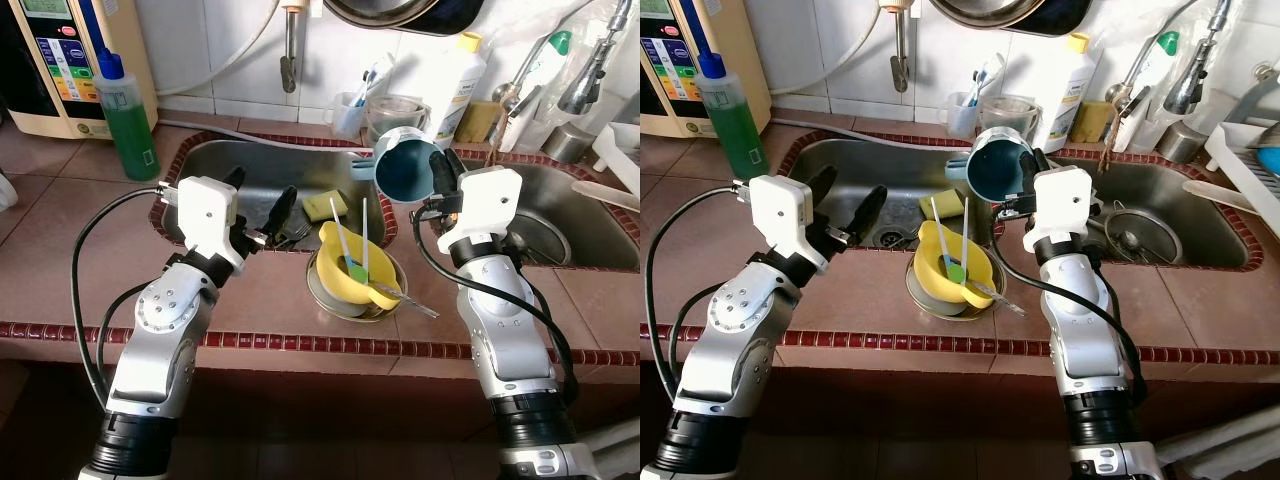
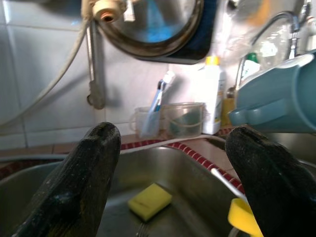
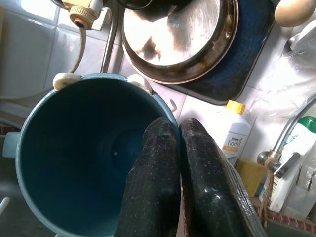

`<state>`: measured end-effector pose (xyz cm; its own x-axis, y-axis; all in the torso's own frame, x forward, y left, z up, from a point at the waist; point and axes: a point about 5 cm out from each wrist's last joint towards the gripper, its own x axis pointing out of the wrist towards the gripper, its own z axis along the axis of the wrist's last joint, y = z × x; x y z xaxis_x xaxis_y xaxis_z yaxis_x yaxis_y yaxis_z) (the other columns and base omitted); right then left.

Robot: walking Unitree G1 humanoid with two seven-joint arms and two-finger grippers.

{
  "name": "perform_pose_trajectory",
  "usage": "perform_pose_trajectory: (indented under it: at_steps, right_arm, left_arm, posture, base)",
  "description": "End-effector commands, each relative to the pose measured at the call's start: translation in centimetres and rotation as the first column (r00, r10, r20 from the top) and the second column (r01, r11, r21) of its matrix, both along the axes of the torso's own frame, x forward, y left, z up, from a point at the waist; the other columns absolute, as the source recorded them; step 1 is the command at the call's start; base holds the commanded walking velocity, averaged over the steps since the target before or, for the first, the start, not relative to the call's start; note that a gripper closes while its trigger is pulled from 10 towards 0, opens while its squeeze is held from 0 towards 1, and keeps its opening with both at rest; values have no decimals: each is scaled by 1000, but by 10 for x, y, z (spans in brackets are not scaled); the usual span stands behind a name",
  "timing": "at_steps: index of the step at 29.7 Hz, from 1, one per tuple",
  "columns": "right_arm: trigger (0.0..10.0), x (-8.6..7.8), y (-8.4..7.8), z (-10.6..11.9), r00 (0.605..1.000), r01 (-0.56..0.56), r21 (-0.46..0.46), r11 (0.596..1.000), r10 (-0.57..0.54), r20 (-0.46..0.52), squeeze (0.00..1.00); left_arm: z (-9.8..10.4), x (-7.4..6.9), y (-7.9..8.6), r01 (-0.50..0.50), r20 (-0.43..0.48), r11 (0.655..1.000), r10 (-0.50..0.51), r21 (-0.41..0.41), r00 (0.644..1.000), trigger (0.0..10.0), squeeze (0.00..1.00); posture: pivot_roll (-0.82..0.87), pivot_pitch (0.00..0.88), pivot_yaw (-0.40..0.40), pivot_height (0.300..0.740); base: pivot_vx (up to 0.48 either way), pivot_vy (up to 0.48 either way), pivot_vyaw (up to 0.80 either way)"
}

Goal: Kitchen organization

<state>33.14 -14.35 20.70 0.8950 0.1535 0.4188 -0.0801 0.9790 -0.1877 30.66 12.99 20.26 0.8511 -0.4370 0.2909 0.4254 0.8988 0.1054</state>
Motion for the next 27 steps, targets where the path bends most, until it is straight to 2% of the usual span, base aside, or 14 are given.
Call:
perform_pose_trajectory:
  at_steps: [1, 8, 14, 17, 27]
  right_arm:
    - [10000, 2, -6, 4, 1000, 10, -13, 1000, -9, 16, 0]
    - [10000, 2, -11, 4, 999, 29, -23, 999, -29, 13, 0]
    - [10000, -1, -21, -10, 997, 68, -8, 998, -68, -35, 0]
    - [10000, -2, -25, -19, 995, 81, -4, 997, -81, -66, 0]
    - [10000, -5, -29, -31, 991, 80, -12, 997, -81, -104, 0]
  left_arm:
    - [3, -5, -8, 46, 23, 999, -47, 24, 999, 10000, 0]
    - [3, -11, -15, 87, 36, 995, -88, 43, 995, 10000, 0]
    - [0, -17, -21, 113, 33, 992, -115, 61, 993, 10000, 0]
    - [-1, -24, -27, 165, 35, 983, -168, 77, 985, 10000, 0]
    - [-5, -38, -41, 237, 27, 966, -241, 98, 970, 10000, 0]
  posture:
    - [-159, 88, -77, 740]
    - [-164, 98, -80, 740]
    - [-168, 112, -83, 740]
    - [-171, 119, -82, 740]
    - [-176, 141, -79, 740]
  base:
    - [0, 0, 0]
    - [0, 0, 0]
    - [0, 0, 0]
    - [0, 0, 0]
    - [0, 0, 0]
